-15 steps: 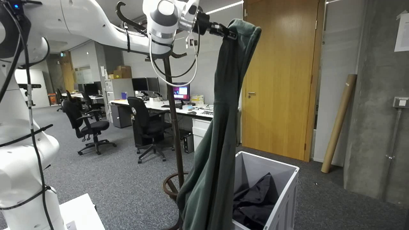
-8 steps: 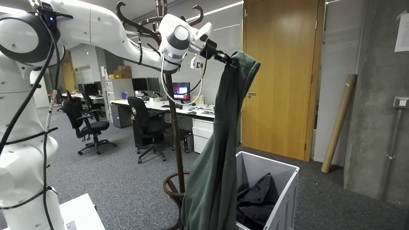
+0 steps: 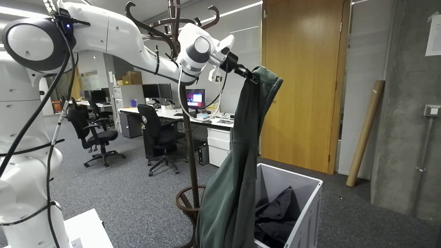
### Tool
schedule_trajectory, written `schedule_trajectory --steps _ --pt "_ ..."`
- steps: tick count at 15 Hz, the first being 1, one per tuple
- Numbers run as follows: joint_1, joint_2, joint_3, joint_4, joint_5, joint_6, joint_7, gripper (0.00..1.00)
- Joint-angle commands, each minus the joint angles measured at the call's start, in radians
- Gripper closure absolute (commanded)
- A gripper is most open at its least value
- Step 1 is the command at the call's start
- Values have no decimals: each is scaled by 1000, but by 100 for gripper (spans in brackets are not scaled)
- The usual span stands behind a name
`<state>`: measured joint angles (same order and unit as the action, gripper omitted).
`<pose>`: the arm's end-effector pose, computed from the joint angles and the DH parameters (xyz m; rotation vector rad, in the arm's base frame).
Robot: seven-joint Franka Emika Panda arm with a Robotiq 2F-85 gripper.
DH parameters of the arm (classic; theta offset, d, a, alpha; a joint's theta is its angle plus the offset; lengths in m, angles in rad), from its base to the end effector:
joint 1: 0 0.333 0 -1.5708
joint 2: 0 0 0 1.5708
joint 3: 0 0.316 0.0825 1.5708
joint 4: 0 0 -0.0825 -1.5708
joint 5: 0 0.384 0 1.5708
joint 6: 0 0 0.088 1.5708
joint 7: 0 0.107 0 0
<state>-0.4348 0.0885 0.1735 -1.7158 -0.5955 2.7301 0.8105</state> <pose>0.6218 -0.1495 0.6327 2.4645 -0.8272 1.4001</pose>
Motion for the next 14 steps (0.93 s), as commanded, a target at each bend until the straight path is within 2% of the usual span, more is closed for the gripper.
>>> schedule_trajectory --steps 1,6,7,11,14 --pt "5 53 10 90 37 -59 -46 98" --pt "6 104 31 147 102 -115 -80 98" --pt "142 112 -112 156 168 -115 -122 98" --pt "238 155 -215 196 289 -152 -188 98" --pt "279 184 -265 222 362 -180 -221 98"
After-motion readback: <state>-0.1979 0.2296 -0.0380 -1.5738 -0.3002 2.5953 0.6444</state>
